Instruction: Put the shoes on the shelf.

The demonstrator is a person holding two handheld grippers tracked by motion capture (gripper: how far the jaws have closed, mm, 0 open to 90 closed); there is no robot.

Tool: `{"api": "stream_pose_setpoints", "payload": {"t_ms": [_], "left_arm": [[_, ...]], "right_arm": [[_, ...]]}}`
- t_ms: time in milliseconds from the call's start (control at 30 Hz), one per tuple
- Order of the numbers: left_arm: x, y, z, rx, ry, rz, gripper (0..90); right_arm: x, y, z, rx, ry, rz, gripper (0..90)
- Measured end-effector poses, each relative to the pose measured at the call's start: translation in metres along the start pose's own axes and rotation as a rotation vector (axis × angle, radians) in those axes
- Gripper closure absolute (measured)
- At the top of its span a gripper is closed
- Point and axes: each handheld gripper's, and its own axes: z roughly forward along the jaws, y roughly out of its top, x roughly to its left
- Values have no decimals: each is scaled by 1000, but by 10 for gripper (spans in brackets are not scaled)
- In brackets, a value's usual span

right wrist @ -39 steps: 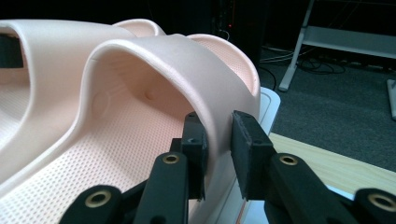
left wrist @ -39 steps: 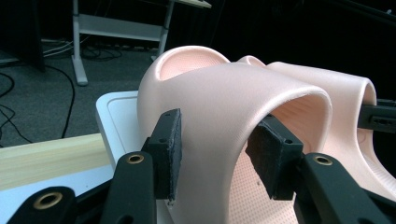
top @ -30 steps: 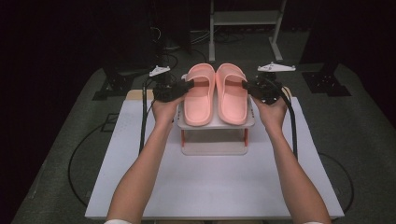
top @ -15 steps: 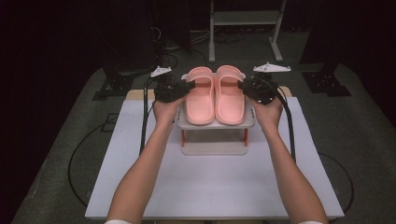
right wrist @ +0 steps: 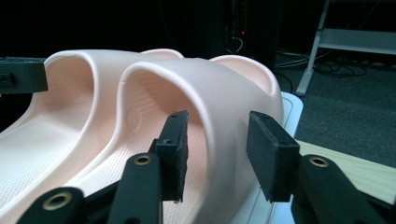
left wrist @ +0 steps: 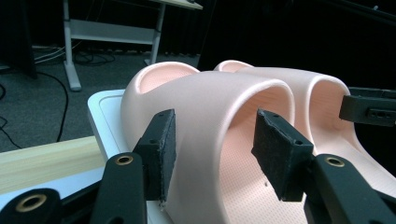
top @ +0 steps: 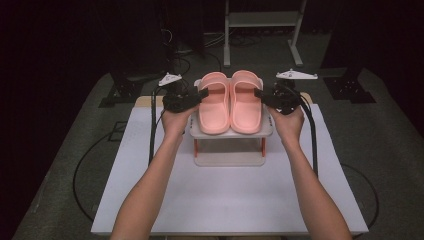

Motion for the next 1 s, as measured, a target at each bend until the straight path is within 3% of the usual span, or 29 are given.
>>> {"api": "stream_pose_setpoints", "payload": {"t_ms": [433, 1000], "left_arm": [[-10, 0, -21, -19, -29, 47, 448], [-20, -7, -32, -10, -88, 69, 418]], "right_arm": [[-2, -8, -17, -15, 83, 23, 527], [-11, -20, -36, -15, 126, 39, 517]]}}
